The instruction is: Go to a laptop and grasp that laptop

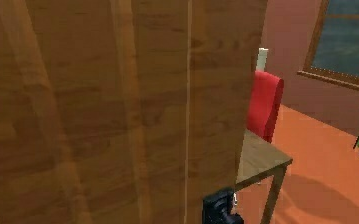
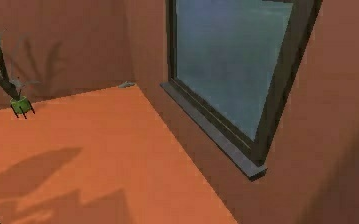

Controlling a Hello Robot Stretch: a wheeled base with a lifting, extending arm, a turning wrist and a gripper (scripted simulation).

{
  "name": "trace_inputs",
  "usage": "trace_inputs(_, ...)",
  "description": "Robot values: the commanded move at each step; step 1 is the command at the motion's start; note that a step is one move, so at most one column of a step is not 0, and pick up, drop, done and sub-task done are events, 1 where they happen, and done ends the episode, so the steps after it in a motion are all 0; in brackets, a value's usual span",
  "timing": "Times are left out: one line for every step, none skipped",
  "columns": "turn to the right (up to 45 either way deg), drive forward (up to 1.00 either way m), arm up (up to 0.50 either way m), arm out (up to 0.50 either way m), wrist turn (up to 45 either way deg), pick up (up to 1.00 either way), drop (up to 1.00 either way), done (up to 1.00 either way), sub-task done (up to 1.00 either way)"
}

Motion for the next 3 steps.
trace_inputs(45.0, 0.0, 0.0, 0.0, 0.0, 0.0, 0.0, 0.0, 0.0)
trace_inputs(9.0, 0.0, 0.0, 0.0, 0.0, 0.0, 0.0, 0.0, 0.0)
trace_inputs(0.0, 1.0, 0.0, 0.0, 0.0, 0.0, 0.0, 0.0, 0.0)
